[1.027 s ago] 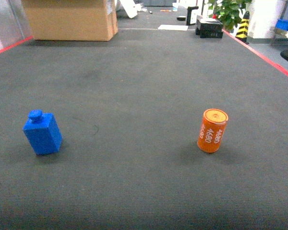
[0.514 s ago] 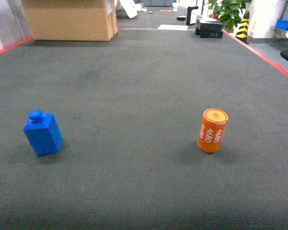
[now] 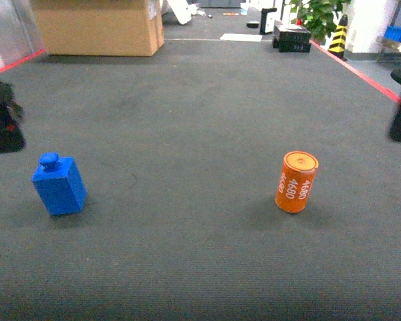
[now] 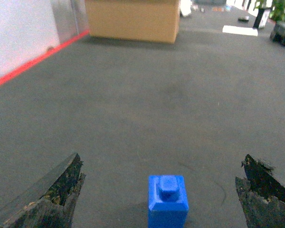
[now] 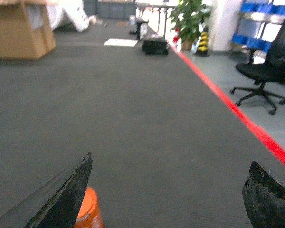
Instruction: Sort blue parts and orange caps into right shelf containers
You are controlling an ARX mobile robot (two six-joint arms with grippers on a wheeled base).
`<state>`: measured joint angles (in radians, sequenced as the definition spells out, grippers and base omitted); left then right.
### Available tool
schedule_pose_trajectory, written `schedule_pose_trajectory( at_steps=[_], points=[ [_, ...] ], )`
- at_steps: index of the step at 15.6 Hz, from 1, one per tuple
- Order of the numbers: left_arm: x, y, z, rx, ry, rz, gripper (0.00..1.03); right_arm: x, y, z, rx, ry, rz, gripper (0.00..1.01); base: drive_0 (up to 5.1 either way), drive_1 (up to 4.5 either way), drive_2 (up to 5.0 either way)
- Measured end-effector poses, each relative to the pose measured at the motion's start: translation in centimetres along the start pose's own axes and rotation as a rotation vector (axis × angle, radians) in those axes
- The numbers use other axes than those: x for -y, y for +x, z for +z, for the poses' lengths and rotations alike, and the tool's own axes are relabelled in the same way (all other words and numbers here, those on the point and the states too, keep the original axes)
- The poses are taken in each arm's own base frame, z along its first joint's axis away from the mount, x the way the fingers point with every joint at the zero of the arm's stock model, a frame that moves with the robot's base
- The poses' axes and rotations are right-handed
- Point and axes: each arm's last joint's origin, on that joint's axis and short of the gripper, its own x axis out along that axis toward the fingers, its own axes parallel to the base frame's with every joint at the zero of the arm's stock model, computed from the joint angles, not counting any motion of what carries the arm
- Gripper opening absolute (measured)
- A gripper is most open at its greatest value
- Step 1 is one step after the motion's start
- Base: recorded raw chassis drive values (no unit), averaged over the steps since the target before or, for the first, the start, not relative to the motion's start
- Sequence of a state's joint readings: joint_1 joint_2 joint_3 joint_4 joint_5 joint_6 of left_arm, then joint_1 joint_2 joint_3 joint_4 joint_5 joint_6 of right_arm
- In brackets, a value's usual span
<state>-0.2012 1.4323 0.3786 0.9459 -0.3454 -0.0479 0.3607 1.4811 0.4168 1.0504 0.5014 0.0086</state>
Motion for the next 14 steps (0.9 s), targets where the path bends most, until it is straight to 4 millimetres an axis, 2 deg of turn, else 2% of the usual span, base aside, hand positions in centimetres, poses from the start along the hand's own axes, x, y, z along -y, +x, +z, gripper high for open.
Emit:
schedule_pose_trajectory(
  at_steps=[2, 4, 7, 11, 14],
  points=[
    [0.8, 2.1, -1.4, -0.076, 0.015, -0.017, 0.98, -2.0, 2.5, -1.2, -0.059, -0.029, 0.042, 0.98, 0.0, 0.0, 0.0],
    [1.5, 3.9, -1.9, -0.099, 0.005, -0.029, 0.98, -3.9, 4.7, -2.0, -0.083, -0.034, 0.066, 0.98, 0.0, 0.0, 0.0],
    [2.2, 5.3, -2.7, -0.115, -0.01, -0.036, 0.98, -5.0, 6.3, -3.6, -0.127, -0.021, 0.074, 0.98, 0.0, 0.0, 0.0],
    [2.6, 6.6, -5.4, -0.186, -0.017, -0.039, 0.98, -6.6, 8.2, -5.2, -0.179, 0.028, 0.094, 0.98, 0.0, 0.0, 0.0],
    [2.5, 7.1, -6.3, -0.212, -0.015, -0.033, 0.98, -7.2, 8.5, -6.5, -0.219, 0.025, 0.101, 0.98, 0.0, 0.0, 0.0]
  ],
)
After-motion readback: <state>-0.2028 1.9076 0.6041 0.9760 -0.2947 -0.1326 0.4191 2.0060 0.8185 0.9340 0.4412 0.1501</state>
